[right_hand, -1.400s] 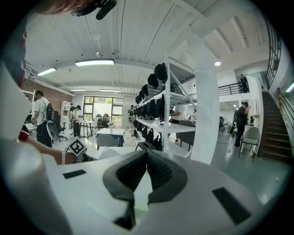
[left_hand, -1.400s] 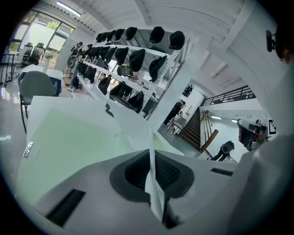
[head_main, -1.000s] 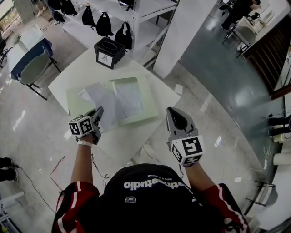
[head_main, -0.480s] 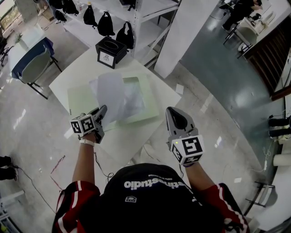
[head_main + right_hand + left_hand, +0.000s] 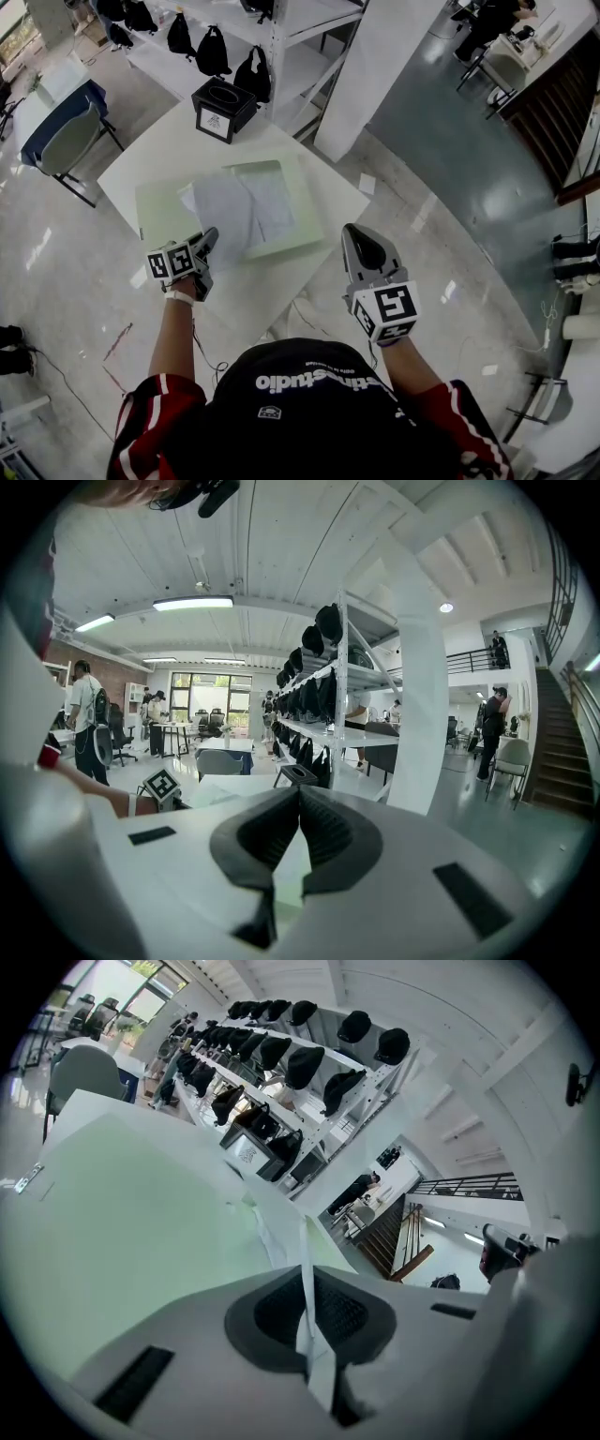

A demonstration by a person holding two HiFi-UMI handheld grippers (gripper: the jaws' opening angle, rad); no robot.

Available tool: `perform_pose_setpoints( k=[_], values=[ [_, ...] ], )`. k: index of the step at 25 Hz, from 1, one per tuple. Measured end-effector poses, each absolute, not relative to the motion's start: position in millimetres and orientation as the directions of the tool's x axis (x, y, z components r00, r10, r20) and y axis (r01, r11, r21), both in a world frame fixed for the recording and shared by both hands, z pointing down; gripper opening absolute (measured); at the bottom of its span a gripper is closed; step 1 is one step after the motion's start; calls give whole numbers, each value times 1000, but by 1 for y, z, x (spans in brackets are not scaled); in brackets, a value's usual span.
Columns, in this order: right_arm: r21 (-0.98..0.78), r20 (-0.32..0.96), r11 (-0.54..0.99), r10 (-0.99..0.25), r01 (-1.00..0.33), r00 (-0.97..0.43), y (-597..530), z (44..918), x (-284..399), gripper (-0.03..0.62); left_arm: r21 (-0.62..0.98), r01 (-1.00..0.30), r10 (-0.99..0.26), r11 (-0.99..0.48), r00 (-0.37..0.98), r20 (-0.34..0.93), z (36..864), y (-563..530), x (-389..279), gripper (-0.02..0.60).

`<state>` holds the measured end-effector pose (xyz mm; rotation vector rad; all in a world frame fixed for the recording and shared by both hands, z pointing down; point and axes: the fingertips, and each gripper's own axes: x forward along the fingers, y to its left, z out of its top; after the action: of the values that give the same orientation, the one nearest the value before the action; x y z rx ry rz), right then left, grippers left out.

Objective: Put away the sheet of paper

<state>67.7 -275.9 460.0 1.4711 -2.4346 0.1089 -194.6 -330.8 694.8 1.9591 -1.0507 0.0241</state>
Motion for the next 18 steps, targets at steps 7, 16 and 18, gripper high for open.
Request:
perform_pose_setpoints(
  k=[7,16,18],
  values=[
    [77,292,472,-853,-878,-433,-276,467,72,3,680,-687,-648,-255,643,407,699,-331,-189,5],
    [79,287,459,-861,-885,-421,-281,462,84,3,668,-688,-631,-284,658,409,691,-353,-173,5],
    [79,286,453,-863,-888,-415,-282,461,87,3,664,-689,-622,-290,663,417,691,-358,-168,5]
  ],
)
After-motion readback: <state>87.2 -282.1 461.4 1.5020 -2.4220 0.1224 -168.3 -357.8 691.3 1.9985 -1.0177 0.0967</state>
